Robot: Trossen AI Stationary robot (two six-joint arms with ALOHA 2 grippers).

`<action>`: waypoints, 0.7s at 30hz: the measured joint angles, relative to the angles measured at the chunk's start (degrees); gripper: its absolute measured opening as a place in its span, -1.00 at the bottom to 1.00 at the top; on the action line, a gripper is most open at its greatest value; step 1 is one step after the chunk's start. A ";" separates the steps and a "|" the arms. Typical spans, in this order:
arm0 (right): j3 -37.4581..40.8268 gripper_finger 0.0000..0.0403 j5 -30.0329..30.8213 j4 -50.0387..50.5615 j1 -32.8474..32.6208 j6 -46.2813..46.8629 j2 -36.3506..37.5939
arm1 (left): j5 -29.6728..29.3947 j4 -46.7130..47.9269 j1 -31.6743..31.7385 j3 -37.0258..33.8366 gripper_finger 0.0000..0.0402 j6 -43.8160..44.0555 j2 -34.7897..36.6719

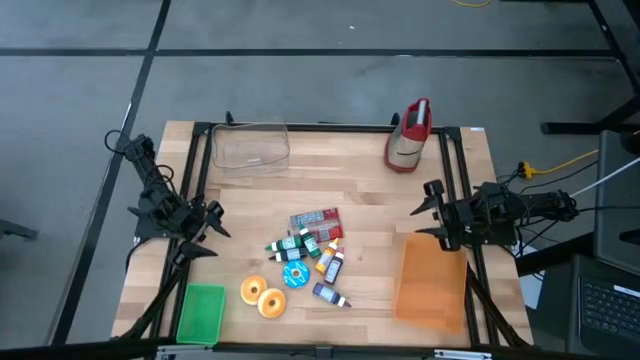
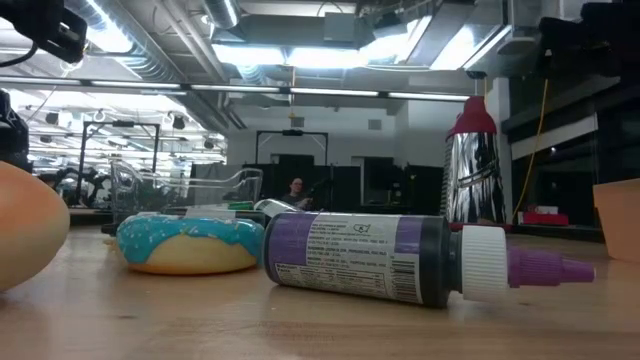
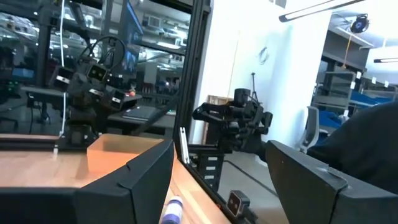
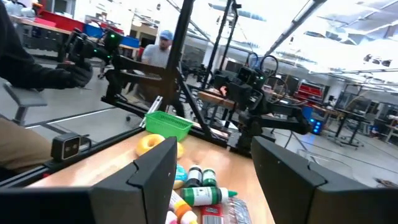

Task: Pick & Place Food Item
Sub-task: Put the left yellow donut into the green bin

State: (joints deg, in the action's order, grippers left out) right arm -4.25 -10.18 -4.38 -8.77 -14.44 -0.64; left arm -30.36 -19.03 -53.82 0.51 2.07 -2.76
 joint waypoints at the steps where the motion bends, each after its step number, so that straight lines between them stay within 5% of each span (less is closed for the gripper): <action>1: 0.00 0.04 0.23 0.00 0.01 0.03 0.00 | 0.01 0.00 0.00 0.00 0.25 0.12 0.00; 12: 0.00 0.04 0.33 0.07 -0.01 4.77 0.00 | 0.67 -0.56 -0.02 0.00 0.25 3.31 0.00; 21: 0.00 0.04 1.67 0.33 -0.01 6.09 0.00 | -8.05 -1.48 0.00 0.00 0.25 4.26 -0.02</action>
State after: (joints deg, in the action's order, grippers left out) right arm -4.25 -8.50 -4.05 -8.78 -8.36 -0.64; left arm -38.41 -20.51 -53.82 0.51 6.33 -2.79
